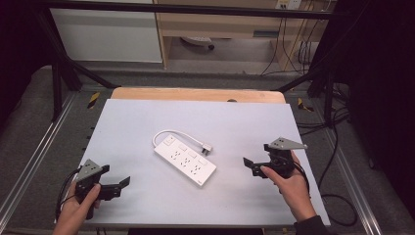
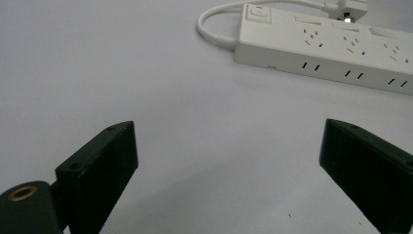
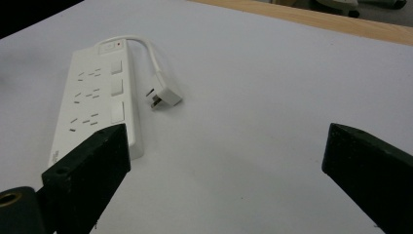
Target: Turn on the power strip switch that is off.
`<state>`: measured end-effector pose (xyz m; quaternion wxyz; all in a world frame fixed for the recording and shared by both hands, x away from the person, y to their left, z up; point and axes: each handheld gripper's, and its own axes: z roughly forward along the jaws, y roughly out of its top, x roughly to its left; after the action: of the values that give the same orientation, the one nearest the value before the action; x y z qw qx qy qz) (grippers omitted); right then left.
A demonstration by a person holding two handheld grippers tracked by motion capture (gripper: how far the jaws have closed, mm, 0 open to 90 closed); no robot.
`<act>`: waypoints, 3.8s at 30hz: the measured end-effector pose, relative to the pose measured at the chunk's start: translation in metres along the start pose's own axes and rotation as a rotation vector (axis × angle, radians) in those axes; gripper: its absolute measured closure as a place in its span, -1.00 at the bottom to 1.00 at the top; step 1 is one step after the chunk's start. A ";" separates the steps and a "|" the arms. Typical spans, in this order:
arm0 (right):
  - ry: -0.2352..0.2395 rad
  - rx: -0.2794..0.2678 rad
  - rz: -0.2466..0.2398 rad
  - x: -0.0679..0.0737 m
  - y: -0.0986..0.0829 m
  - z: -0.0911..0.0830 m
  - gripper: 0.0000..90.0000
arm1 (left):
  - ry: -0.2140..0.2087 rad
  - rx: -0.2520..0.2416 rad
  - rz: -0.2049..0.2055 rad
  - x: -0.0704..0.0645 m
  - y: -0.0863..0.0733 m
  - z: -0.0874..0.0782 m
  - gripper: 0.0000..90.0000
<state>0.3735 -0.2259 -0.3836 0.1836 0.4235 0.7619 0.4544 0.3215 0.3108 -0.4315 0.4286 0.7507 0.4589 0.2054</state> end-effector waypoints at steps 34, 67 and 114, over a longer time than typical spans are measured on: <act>0.075 0.038 -0.060 0.045 0.020 0.030 -0.85 | 0.006 -0.001 -0.007 0.011 0.000 0.000 -0.83; 0.140 0.037 -0.139 0.070 0.033 0.079 0.52 | 0.013 0.014 -0.006 0.009 -0.001 0.001 -0.83; 0.144 0.006 -0.118 0.079 0.031 0.125 1.00 | 0.006 0.025 -0.004 0.009 -0.002 0.001 -0.83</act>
<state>0.4262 -0.0873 -0.4142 0.1536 0.3445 0.7981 0.4699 0.3254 0.3183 -0.4341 0.4183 0.7545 0.4640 0.2011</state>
